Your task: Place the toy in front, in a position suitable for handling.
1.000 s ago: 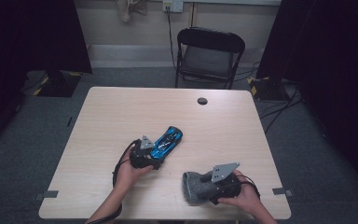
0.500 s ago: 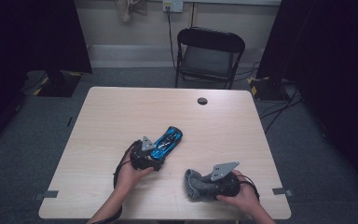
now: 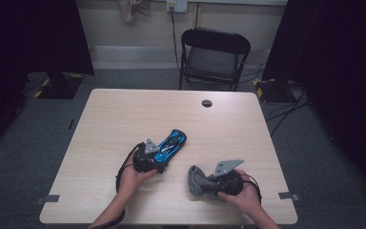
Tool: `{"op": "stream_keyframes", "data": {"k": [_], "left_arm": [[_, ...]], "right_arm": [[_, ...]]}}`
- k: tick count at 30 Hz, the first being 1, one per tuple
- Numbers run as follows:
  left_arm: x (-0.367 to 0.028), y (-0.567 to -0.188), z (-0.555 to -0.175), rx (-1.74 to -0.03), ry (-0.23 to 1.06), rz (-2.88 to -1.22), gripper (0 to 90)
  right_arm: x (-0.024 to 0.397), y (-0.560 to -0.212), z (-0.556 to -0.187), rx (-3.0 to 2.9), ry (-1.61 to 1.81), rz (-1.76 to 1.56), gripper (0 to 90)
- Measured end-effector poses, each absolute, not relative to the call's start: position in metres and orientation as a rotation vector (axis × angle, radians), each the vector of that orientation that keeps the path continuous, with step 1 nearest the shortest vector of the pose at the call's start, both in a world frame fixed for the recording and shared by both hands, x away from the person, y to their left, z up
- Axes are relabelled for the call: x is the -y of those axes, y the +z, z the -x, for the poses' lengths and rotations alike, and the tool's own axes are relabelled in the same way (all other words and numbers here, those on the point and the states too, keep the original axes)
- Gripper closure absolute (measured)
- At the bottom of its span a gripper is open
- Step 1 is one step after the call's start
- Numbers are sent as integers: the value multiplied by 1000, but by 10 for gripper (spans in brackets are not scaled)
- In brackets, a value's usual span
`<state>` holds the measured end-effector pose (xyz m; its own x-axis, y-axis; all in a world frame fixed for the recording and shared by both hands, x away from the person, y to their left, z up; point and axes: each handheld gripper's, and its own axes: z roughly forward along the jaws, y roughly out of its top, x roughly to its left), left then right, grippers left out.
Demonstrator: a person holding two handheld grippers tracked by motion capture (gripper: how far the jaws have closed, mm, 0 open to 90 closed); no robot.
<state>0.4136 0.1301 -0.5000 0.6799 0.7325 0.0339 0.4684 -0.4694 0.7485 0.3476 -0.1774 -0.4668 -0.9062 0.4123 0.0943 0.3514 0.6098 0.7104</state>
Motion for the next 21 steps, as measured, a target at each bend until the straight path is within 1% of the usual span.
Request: {"op": "stream_keyframes", "data": {"k": [5, 10, 11, 17, 21], "left_arm": [[-130, -500, -414, -923, 445, -2146, 232], [-130, -500, -414, -923, 446, -2146, 232], [-130, -500, -414, -919, 460, -2151, 232], [-130, -500, -414, -924, 446, -2146, 232], [-130, -500, -414, -924, 448, -2146, 232]], "right_arm": [[161, -451, -371, -2667, 1241, -712, 749], [127, -439, -393, -2597, 1222, -707, 748], [119, -438, -397, -2587, 1218, -700, 748], [73, -441, -417, -2582, 1132, -707, 747], [57, -447, -427, -2587, 1132, -739, 744]]}}
